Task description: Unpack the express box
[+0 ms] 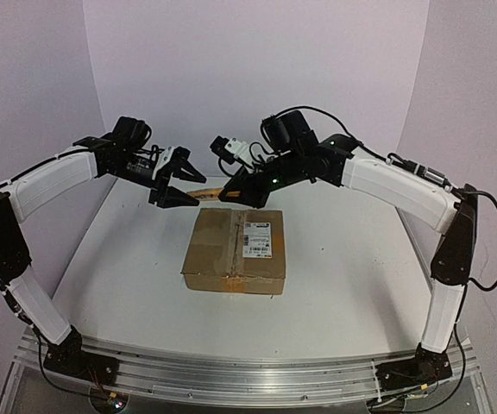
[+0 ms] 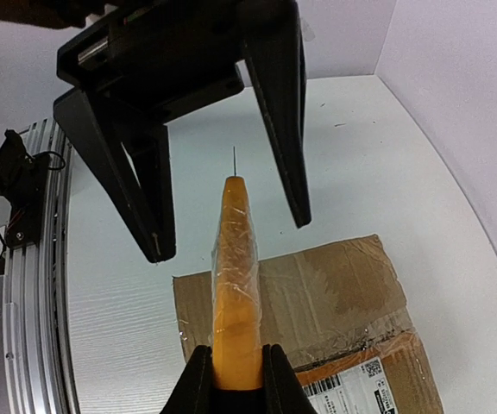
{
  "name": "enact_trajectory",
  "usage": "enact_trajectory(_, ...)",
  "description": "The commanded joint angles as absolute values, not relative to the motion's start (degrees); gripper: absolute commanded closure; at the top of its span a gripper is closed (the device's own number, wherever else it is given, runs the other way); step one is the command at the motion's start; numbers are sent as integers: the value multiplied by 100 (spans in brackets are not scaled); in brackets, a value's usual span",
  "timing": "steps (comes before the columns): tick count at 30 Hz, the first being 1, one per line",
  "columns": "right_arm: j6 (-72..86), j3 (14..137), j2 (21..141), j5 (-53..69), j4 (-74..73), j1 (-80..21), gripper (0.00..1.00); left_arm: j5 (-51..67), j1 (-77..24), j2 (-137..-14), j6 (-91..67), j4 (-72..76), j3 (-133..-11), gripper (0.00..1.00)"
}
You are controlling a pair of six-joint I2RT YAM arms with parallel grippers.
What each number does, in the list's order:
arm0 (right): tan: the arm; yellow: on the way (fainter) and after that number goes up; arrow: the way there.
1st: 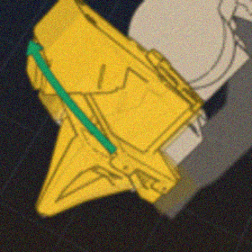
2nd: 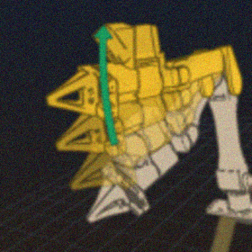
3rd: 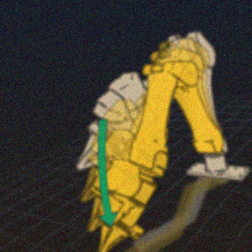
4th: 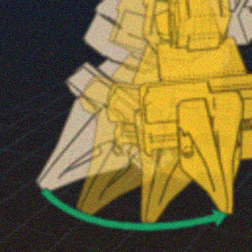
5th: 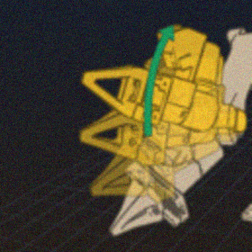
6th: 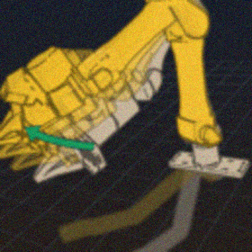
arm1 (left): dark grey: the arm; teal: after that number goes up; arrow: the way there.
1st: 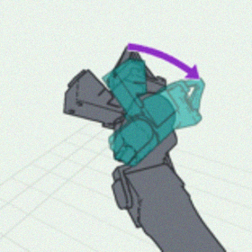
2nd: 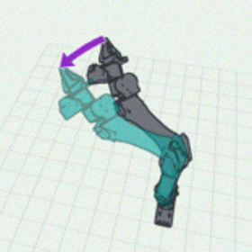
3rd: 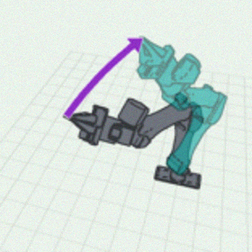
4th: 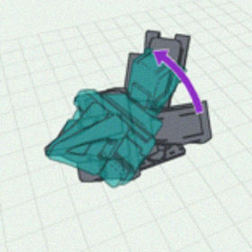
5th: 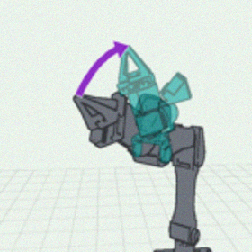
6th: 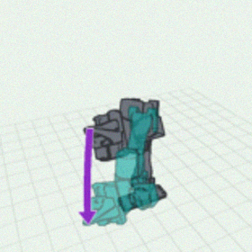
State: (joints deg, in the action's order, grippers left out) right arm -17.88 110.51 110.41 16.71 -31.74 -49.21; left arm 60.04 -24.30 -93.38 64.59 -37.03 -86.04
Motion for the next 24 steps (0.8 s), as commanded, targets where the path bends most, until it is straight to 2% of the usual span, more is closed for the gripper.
enact_trajectory(1, -1892, 11390, 11014, 1817, -3080, -4934, 100, 5981, -2476, -9351, 6494, -4005, -8844, 42)
enact_trajectory(5, -1889, 11419, 11050, 1904, -3036, -4932, 100, 5892, -2536, -9400, 6255, -3900, -8882, 53)
enact_trajectory(12, -1861, 11376, 11037, 1927, -2973, -4938, 100, 5770, -2565, -9391, 6284, -3853, -8877, 85)
enact_trajectory(14, -1829, 11362, 11037, 1967, -2934, -4935, 100, 5776, -2566, -9398, 6294, -3853, -8877, 97)
enact_trajectory(18, -1635, 11372, 11085, 2141, -2901, -4893, 100, 5892, -2559, -9398, 6072, -3588, -8849, 100)
enact_trajectory(19, -1517, 11352, 11097, 2214, -2900, -4850, 95, 5965, -2542, -9384, 5913, -3472, -8826, 100)
enact_trajectory(23, -1276, 11237, 11086, 2396, -2901, -4725, 66, 6429, -2444, -9354, 5784, -3155, -8733, 100)
enact_trajectory(24, -1267, 11241, 11102, 2432, -2906, -4727, 62, 6488, -2444, -9362, 5835, -3168, -8718, 100)
